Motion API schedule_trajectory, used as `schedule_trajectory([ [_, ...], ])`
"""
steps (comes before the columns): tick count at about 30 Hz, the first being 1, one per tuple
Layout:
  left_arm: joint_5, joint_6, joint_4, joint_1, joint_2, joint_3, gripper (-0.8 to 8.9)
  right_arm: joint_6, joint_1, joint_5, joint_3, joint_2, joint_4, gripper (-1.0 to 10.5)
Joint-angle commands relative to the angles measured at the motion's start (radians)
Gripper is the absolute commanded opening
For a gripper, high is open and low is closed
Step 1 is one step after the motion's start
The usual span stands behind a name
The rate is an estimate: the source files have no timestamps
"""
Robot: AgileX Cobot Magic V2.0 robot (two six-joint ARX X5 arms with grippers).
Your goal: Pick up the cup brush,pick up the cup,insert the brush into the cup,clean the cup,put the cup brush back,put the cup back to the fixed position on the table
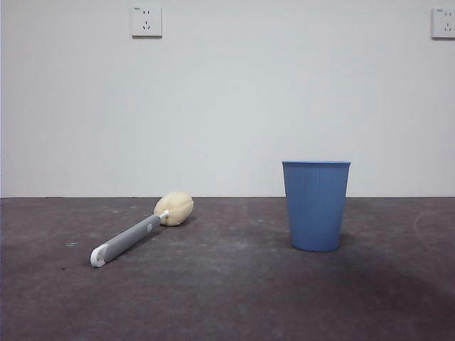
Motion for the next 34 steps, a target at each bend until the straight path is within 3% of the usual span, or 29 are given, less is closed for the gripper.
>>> schedule_trajectory([
  [1, 0.032, -0.015, -0.037, 0.002, 0.034, 0.066, -0.08, -0.006, 0.002, -0.043, 0.086, 0.057, -0.054, -0.1],
  [6, 0.123, 0.009, -0.148, 0.002, 0.129, 0.208, -0.08, -0.127, 0.002, -0.159, 0.274, 0.187, -0.251, -0.1],
  [13, 0.264, 0.164, -0.404, 0.002, 0.282, 0.410, -0.08, -0.342, 0.002, -0.323, 0.534, 0.369, -0.581, -0.1],
  [19, 0.387, 0.298, -0.636, 0.002, 0.379, 0.551, -0.08, -0.481, 0.009, -0.347, 0.683, 0.481, -0.843, -0.1],
  [25, 0.445, 0.369, -0.800, 0.000, 0.431, 0.635, -0.08, -0.520, 0.037, -0.347, 0.728, 0.528, -0.981, -0.1],
  [31, 0.435, 0.376, -0.834, 0.000, 0.436, 0.640, 0.02, -0.519, 0.042, -0.346, 0.728, 0.532, -0.997, 0.1],
  [33, 0.429, 0.373, -0.834, 0.000, 0.437, 0.640, 0.58, -0.518, 0.042, -0.345, 0.728, 0.532, -0.997, 1.0],
  [34, 0.420, 0.370, -0.834, 0.000, 0.438, 0.640, 1.58, -0.514, 0.042, -0.345, 0.728, 0.532, -0.997, 2.1],
])
